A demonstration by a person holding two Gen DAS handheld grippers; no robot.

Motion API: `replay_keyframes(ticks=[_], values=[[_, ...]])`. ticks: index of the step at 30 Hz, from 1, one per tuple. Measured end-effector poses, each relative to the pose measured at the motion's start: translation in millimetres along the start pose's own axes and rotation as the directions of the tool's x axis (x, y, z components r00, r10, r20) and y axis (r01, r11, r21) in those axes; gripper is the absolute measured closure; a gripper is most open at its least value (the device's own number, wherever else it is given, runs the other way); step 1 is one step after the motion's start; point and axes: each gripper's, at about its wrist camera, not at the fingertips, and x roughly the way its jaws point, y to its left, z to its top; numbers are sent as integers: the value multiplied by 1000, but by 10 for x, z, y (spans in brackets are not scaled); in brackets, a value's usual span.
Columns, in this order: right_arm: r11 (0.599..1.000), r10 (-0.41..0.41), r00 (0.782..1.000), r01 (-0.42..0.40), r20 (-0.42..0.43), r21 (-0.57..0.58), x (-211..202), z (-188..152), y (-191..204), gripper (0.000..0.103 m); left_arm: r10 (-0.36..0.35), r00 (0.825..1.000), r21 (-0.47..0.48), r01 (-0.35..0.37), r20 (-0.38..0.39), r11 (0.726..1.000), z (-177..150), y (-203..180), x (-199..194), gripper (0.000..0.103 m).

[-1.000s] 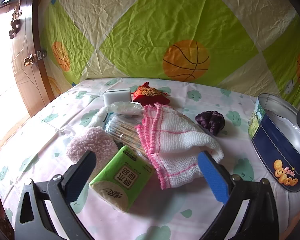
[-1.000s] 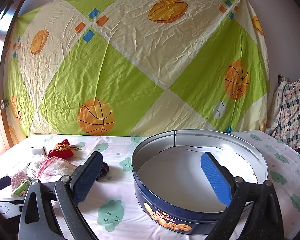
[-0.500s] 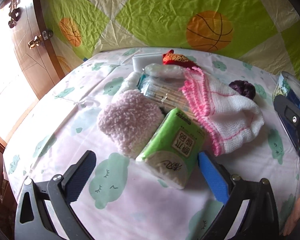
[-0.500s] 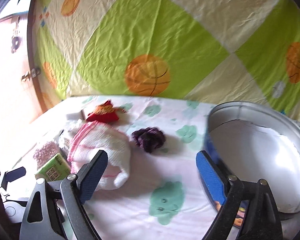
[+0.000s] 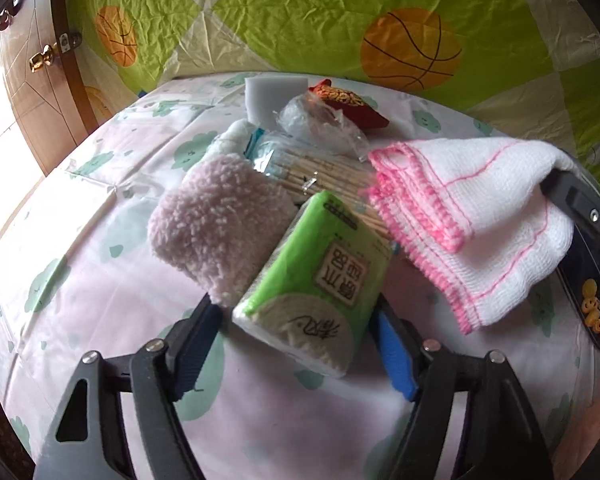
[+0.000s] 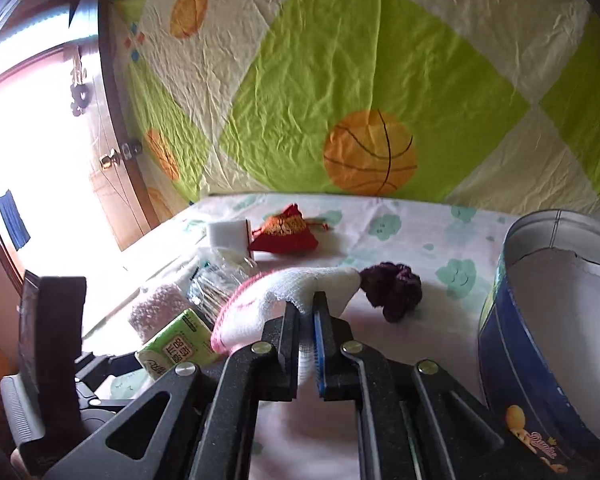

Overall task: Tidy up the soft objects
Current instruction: 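Grasp the white pink-edged gauze towel with the right tool while the left tool grasps the green tissue pack, then carry towel and tissue pack into the blue tin while both tools open to release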

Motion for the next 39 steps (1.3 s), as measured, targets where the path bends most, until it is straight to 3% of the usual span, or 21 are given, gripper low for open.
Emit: replay_keyframes(ticks=[1, 2, 7, 11, 14, 18, 21, 30, 39], values=[[1000, -2, 1000, 2, 29, 2, -63, 22, -9, 96, 0, 1000, 8, 0, 5, 1000, 13, -27, -8, 61], [1000, -5, 999, 5, 50, 3, -110, 32, -15, 96, -5, 1000, 12, 4, 9, 1000, 22, -48, -14, 65], [999, -48, 996, 48, 79, 4, -175, 53, -65, 97, -50, 998, 28, 50, 27, 998, 49, -94, -58, 69], [999, -39, 983, 36, 177, 20, -418, 130, -104, 97, -75, 990, 5, 75, 116, 997, 22, -24, -244, 69], [998, -59, 963, 53, 264, 33, -616, 182, -152, 97, -70, 982, 15, 69, 175, 998, 37, -39, -395, 69], [991, -134, 919, 113, 371, 78, -924, 236, -312, 97, -101, 966, 48, 92, 236, 995, 95, -134, -583, 69], [980, -197, 891, 162, 410, 118, -1135, 255, -526, 97, -81, 960, 101, 56, 268, 993, 116, -335, -661, 69], [925, -360, 866, 282, 346, 255, -1448, 157, -1466, 97, -156, 947, 203, 101, 279, 974, 296, -1078, -711, 69], [880, -459, 850, 394, 258, 267, -1531, 53, -2028, 97, -256, 927, 295, 172, 275, 940, 409, -1934, -733, 69]])
